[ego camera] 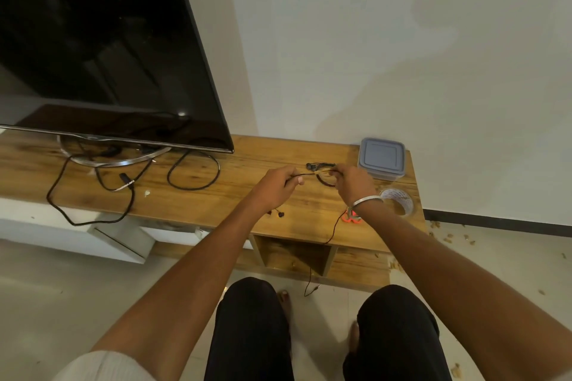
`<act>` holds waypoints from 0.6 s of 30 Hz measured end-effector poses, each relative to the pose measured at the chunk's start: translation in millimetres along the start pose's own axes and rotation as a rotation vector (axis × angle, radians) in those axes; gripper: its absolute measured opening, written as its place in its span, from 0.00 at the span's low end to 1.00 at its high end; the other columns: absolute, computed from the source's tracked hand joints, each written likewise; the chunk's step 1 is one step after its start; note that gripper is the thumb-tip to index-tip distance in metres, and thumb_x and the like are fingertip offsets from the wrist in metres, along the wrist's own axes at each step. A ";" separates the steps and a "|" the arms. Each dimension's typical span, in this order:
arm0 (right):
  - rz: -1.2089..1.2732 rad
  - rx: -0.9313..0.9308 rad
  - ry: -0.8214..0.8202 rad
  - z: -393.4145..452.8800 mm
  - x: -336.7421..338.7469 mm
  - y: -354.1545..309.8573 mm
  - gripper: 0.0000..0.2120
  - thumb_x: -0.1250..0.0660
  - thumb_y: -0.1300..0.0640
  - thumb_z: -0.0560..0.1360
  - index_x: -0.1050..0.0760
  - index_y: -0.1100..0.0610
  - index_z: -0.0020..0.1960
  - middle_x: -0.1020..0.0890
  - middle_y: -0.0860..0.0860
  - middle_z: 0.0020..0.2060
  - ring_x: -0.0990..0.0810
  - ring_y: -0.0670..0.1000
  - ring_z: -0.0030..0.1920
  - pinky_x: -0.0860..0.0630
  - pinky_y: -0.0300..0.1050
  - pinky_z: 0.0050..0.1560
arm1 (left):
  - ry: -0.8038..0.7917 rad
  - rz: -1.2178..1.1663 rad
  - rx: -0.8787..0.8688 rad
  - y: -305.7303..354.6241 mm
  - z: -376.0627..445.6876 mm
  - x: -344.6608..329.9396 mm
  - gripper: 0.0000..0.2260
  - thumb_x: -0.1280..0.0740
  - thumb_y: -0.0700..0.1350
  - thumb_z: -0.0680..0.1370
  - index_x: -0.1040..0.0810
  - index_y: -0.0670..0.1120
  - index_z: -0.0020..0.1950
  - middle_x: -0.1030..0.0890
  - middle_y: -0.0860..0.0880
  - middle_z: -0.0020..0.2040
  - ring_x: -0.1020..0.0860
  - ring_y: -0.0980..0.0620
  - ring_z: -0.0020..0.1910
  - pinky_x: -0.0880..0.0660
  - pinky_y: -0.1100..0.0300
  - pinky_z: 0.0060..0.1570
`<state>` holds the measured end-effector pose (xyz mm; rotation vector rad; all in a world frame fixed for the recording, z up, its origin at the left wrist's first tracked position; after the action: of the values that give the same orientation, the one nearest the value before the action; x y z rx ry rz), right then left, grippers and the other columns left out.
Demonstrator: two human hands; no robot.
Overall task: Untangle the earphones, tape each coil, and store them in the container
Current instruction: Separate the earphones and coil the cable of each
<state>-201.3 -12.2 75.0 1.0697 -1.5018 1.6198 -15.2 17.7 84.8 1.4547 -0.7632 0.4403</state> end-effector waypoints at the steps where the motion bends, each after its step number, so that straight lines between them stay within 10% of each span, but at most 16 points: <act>1: 0.008 -0.011 -0.034 -0.5 -0.6 3.0 0.12 0.41 0.57 0.79 0.21 0.55 0.56 0.17 0.57 0.49 0.20 0.60 0.50 0.23 0.53 0.50 | 0.006 0.004 -0.004 -1.8 -0.8 0.8 0.09 0.39 0.47 0.82 0.20 0.47 0.52 0.26 0.53 0.33 0.32 0.56 0.28 0.36 0.63 0.29; 7: 0.181 0.219 -0.270 -21.9 -11.5 -19.6 0.18 0.37 0.56 0.76 0.32 0.54 0.66 0.20 0.50 0.52 0.21 0.50 0.53 0.24 0.48 0.54 | -0.013 0.027 -0.041 2.9 -2.4 -8.4 0.11 0.38 0.47 0.82 0.17 0.46 0.53 0.20 0.47 0.36 0.33 0.59 0.25 0.38 0.65 0.27; 18: 0.260 0.125 -0.082 -11.5 0.0 -25.0 0.12 0.42 0.60 0.80 0.21 0.59 0.54 0.20 0.55 0.39 0.22 0.54 0.39 0.29 0.44 0.41 | -0.028 0.040 -0.011 9.0 -5.5 -3.5 0.12 0.39 0.47 0.82 0.17 0.45 0.49 0.26 0.52 0.31 0.34 0.56 0.26 0.38 0.60 0.29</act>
<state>-180.3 2.0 86.0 1.0529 -1.6678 1.8886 -22.8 24.6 89.2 1.4406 -0.8171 0.4462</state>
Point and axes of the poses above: each hand's wrist, its own z-axis towards the middle knuckle, its own x-axis out of the back of the hand, y = z × x, the point moved 4 cm from there along z, towards the middle knuckle
